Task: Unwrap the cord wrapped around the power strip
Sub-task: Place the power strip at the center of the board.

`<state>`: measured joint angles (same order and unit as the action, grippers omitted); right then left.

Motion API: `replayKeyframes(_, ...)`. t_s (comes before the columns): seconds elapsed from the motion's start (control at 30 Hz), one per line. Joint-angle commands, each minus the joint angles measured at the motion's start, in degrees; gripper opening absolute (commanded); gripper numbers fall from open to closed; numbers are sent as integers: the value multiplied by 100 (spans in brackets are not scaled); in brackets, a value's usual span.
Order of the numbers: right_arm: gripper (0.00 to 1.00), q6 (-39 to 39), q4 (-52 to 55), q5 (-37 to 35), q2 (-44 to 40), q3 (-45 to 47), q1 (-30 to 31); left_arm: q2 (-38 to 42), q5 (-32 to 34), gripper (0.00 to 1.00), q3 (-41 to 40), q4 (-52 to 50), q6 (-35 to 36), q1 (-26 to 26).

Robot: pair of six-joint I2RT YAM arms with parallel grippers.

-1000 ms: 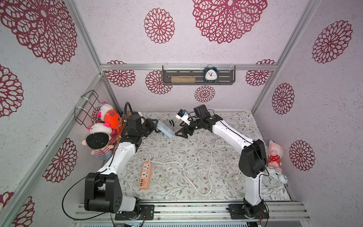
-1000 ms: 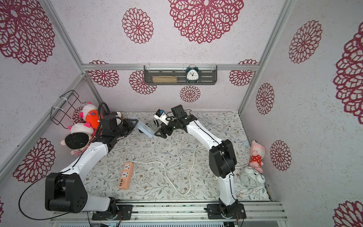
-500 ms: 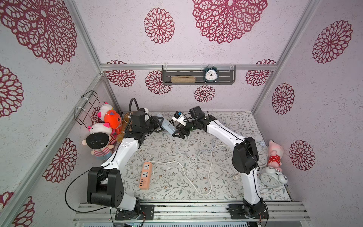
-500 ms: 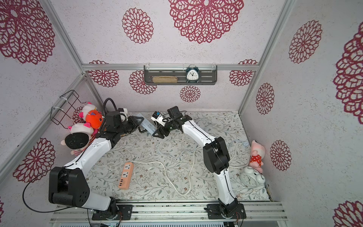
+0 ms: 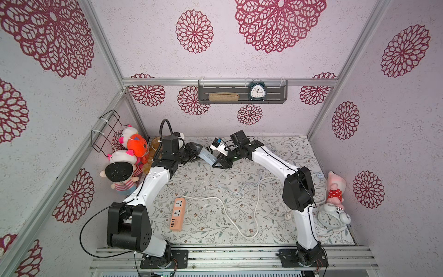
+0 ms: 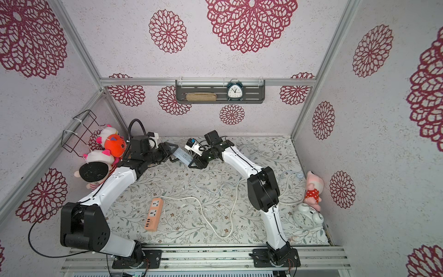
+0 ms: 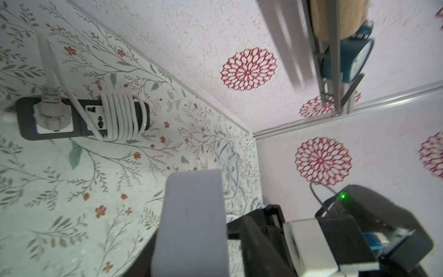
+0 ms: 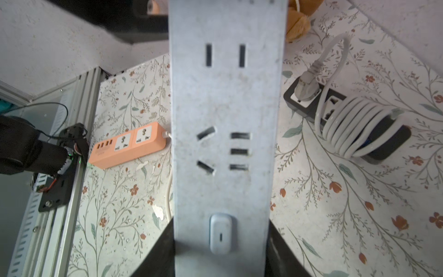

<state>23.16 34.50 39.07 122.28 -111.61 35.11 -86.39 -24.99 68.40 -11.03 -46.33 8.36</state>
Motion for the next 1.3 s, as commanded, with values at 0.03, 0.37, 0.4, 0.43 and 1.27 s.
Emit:
replayKeyframes(0.03,21,914,902,-279,-125,115,-251,98,-83,89,469,-1444,1939,-18)
replayKeyframes(0.37,13,3221,3541,-952,-143,-543,-655,-76,-1281,93,1438,-4647,6328,-14)
replayKeyframes(0.4,13,3369,3664,-1090,-138,-582,-654,-244,-1267,93,1621,-4912,6543,-10)
replayKeyframes(0.43,14,3537,3780,-1169,-144,-598,-663,-418,-1282,94,1832,-5159,6799,11)
replayKeyframes(1.27,0,4856,4296,-422,-108,-676,-577,-1520,-850,96,2322,-5015,7846,1579)
